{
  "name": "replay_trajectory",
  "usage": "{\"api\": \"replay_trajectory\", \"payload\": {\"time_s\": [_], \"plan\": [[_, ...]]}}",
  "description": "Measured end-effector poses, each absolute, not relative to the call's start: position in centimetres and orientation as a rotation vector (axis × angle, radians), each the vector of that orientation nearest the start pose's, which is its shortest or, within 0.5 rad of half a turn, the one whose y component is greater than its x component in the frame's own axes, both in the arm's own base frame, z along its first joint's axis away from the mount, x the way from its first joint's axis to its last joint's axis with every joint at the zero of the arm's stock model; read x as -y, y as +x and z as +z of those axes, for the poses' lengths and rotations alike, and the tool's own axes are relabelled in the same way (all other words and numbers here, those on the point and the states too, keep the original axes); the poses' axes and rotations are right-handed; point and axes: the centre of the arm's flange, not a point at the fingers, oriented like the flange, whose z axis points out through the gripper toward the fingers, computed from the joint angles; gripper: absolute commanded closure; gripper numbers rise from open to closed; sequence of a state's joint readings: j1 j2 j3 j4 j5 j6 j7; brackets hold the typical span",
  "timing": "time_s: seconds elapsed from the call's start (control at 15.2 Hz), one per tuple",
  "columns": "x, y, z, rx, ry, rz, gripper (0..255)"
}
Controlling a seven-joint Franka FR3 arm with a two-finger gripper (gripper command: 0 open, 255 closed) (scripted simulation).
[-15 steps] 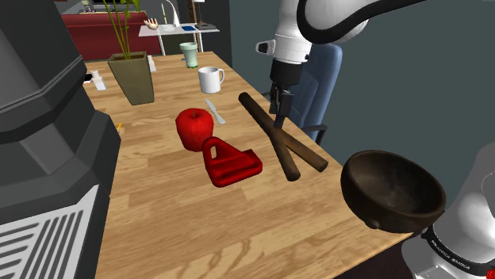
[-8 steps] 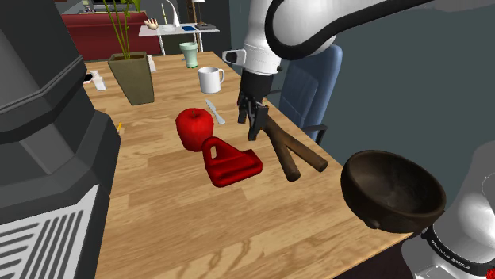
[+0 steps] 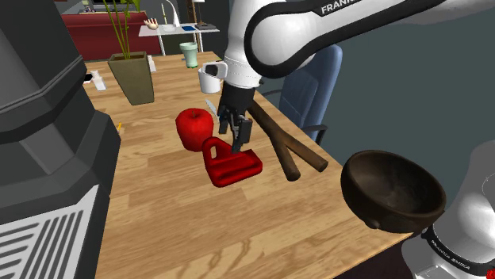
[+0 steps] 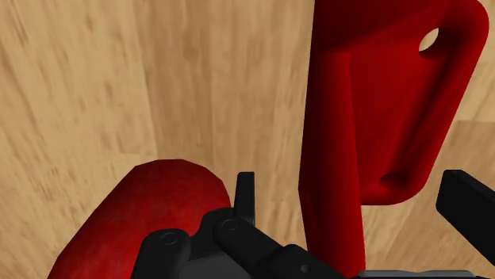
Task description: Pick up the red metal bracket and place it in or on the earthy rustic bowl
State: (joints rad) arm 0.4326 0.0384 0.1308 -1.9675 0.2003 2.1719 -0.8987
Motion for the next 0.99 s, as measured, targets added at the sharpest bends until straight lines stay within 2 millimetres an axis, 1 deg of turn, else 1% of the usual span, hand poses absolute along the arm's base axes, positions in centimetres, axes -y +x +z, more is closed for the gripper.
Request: {"api": "replay_trajectory", "payload": {"time_s": [0.2, 0.59, 0.66, 0.99], "plan": [[-32.1, 48.9, 45.4, 1.876, -2.314, -0.289, 0], [-32.2, 48.9, 45.1, 1.876, -2.314, -0.290, 0], [-32.2, 48.9, 45.1, 1.876, -2.314, -0.290, 255], [-32.2, 48.9, 45.3, 1.875, -2.314, -0.295, 255]]}}
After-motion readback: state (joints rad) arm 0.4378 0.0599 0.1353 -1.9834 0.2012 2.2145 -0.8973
